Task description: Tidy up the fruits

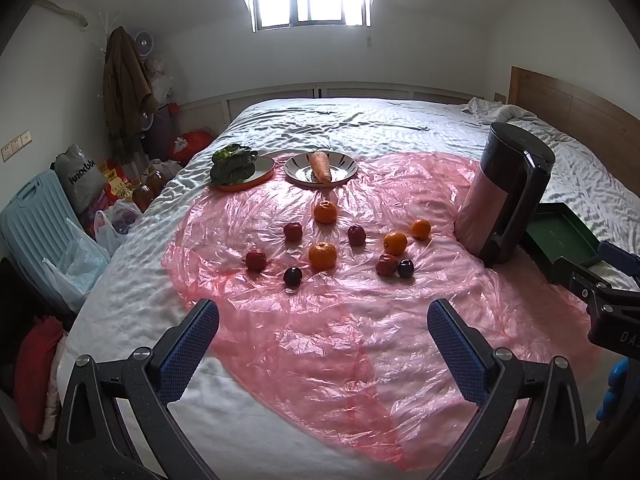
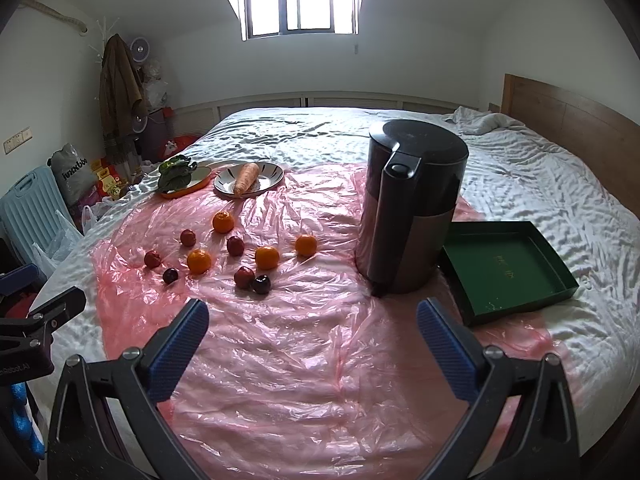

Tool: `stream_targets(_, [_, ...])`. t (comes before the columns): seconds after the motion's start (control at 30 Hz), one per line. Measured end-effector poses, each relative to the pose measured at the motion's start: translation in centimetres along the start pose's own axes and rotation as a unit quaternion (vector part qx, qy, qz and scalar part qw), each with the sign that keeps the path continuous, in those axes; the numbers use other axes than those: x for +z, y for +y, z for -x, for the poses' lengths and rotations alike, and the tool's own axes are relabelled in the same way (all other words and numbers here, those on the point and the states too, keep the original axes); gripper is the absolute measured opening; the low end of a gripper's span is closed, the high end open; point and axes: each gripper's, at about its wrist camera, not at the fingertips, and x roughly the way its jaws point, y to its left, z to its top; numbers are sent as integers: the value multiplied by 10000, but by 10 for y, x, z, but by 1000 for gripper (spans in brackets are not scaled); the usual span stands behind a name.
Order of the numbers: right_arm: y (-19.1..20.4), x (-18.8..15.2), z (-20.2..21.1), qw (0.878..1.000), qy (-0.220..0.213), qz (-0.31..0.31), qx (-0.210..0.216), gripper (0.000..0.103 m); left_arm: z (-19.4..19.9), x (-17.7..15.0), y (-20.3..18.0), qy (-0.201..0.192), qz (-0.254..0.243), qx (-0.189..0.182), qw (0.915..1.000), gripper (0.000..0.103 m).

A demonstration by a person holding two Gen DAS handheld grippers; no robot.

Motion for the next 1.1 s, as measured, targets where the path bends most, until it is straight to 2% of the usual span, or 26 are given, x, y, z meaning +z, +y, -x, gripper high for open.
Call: stream_targets(1.1, [2,-1,0,10000,24,8,-14,103,-6,-4,1,143,19,-84,9999,102])
